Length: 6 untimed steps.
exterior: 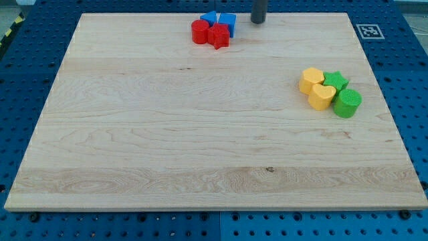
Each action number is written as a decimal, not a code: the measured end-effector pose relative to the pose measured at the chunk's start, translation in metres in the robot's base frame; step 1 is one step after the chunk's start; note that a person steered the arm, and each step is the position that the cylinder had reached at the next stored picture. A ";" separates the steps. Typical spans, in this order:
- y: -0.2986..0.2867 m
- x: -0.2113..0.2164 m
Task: Push the blue cube into the triangle
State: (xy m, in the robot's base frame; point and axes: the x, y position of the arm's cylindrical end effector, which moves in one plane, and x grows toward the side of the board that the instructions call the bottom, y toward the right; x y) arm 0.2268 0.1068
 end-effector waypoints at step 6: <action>-0.059 -0.005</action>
